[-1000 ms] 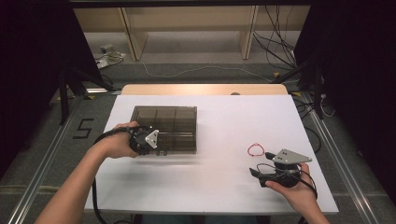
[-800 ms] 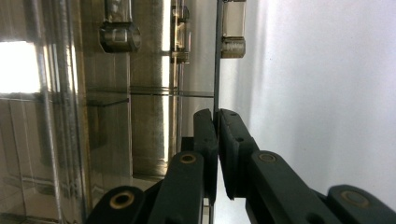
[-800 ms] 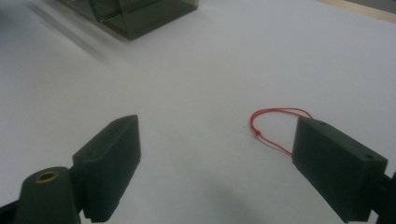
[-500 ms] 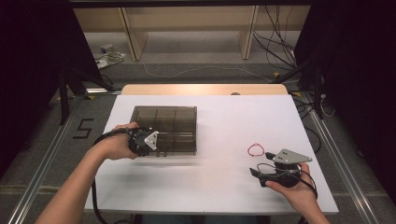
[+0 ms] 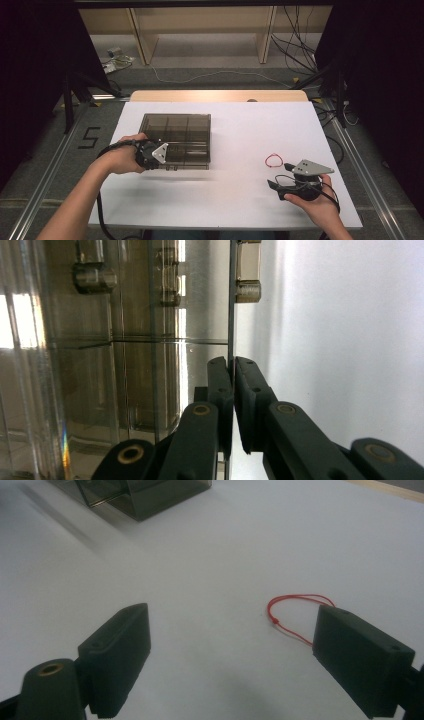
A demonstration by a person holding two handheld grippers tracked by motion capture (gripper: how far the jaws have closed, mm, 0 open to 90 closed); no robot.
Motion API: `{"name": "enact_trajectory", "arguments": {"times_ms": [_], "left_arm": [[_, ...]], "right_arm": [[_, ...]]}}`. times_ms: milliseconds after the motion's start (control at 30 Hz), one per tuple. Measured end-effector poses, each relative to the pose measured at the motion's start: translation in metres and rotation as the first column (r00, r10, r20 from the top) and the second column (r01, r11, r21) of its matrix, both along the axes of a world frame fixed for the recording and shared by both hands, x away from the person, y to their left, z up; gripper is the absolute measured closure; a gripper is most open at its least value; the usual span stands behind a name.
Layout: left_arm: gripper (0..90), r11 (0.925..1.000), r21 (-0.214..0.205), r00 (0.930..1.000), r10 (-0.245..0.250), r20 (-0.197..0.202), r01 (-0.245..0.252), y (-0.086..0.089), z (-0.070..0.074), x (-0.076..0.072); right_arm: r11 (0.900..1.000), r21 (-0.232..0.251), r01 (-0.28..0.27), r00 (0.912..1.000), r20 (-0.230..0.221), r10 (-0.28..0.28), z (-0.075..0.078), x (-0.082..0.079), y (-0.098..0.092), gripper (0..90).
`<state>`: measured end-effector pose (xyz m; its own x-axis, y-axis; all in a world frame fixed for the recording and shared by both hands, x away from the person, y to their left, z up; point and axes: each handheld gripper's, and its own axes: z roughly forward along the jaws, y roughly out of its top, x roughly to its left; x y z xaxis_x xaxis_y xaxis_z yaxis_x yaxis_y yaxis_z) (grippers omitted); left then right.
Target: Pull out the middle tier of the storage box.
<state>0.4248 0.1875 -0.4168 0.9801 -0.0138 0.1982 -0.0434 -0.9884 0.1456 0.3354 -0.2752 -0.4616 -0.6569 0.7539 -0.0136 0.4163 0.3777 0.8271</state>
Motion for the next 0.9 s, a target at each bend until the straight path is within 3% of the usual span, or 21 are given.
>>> {"name": "enact_trajectory", "arguments": {"times_ms": [367, 633, 900], "left_arm": [[86.0, 0.9999, -0.003, 0.9999, -0.015, 0.008, 0.015, 0.0, -0.002, -0.009], [86.5, 0.9996, -0.017, 0.9995, 0.024, -0.021, -0.024, -0.001, -0.001, -0.017], [86.8, 0.9993, -0.023, 0.9995, 0.029, -0.014, -0.029, -0.002, -0.003, -0.022]], "right_arm": [[1.0, -0.001, -0.001, 1.0, -0.001, 0.001, 0.0, 0.0, 0.001, 16.0], [1.0, -0.002, -0.003, 1.0, -0.004, 0.003, 0.0, 0.0, 0.001, 16.0], [1.0, -0.002, -0.009, 1.0, -0.002, 0.009, 0.0, -0.001, 0.001, 16.0]]}}
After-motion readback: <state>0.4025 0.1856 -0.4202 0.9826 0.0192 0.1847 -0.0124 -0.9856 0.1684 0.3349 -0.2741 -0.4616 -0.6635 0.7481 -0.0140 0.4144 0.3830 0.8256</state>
